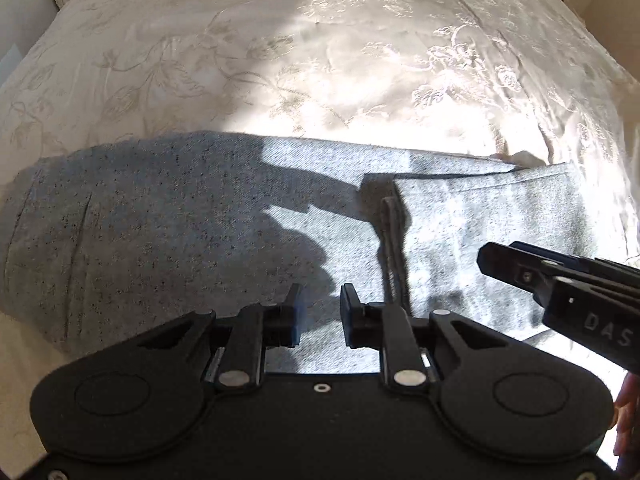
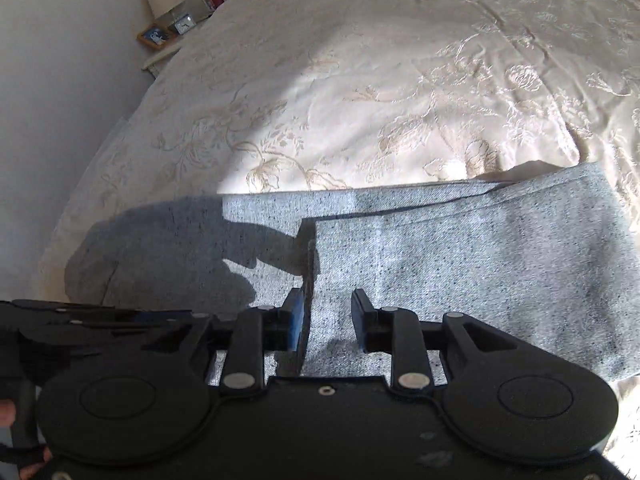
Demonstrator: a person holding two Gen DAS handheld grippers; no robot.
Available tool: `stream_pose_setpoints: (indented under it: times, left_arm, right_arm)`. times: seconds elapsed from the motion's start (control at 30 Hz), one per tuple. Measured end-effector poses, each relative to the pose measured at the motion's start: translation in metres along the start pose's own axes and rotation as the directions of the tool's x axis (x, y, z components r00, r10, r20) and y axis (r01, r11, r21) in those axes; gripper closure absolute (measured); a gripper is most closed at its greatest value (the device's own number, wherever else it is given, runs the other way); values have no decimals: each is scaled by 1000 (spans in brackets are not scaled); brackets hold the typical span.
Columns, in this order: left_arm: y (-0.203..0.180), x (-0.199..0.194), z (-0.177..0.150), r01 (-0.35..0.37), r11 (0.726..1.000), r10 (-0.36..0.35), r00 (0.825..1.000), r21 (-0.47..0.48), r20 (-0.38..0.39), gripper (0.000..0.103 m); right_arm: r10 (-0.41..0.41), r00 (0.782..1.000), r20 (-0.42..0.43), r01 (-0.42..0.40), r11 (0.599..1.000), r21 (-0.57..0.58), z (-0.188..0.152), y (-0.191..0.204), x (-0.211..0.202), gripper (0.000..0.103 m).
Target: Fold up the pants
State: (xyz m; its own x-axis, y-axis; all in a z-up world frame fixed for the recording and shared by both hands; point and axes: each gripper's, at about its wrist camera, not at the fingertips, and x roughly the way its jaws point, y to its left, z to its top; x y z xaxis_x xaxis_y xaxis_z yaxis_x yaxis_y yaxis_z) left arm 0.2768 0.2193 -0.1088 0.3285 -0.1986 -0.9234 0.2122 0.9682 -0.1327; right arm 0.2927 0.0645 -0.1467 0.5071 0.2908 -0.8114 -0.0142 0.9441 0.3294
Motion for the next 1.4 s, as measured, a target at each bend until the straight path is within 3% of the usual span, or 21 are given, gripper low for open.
stream_pose_setpoints:
  times: [0.1, 0.23, 0.33, 0.43, 0.5, 0.6, 0.9, 0.97, 1.0, 1.03, 1.13, 1.27, 1.4]
  left_arm:
    - [-22, 1, 13, 43, 998, -44, 999, 40, 19, 75]
    - [-56, 13, 22, 83, 991, -84, 996, 107, 8, 75]
    - [-82, 31, 23, 78, 980, -79, 997, 182, 1, 75]
    - [-94, 63, 24, 24, 970, -14, 999, 241, -44, 71]
    - [-89, 87, 25, -18, 973, 41, 995, 230, -96, 69]
    - [-81, 92, 30, 9, 985, 11, 993, 173, -115, 68]
    - [-85, 91, 30, -24, 987, 44, 991, 156, -127, 68]
    - [-85, 91, 31, -26, 988, 46, 991, 155, -126, 67]
    - [-85, 91, 31, -26, 988, 45, 991, 151, -125, 67]
    - [-85, 91, 31, -26, 988, 45, 991, 150, -125, 67]
    - [-86, 91, 32, -34, 987, 53, 991, 157, -122, 67]
    - [-87, 92, 33, -36, 988, 54, 992, 148, -117, 67]
    - [-86, 89, 31, -44, 989, 59, 993, 142, -104, 67]
  right_arm:
    - [-47, 996, 80, 42, 997, 62, 0, -26, -32, 72]
    - [-195, 974, 112, 182, 977, 116, -6, -69, -62, 72]
    - [-287, 954, 84, 277, 954, 118, -20, -98, -76, 72]
    - [-384, 922, 50, 380, 922, 79, -39, -119, -79, 72]
    - [-430, 902, 15, 429, 902, 45, -50, -129, -75, 72]
    - [-463, 885, -38, 465, 885, 36, -61, -143, -65, 72]
    - [-392, 919, -50, 395, 911, 116, -50, -154, -42, 72]
    - [-429, 902, -44, 431, 896, 109, -45, -156, -35, 75]
    - [-487, 873, -35, 488, 867, 100, -44, -160, -34, 74]
    - [-491, 870, -39, 492, 862, 121, -46, -168, -34, 71]
    - [-426, 900, -98, 437, 871, 223, -52, -188, -36, 72]
    - [-408, 908, -95, 418, 899, 135, -52, -181, -53, 70]
    - [-361, 932, 19, 351, 916, 194, -42, -184, -85, 64]
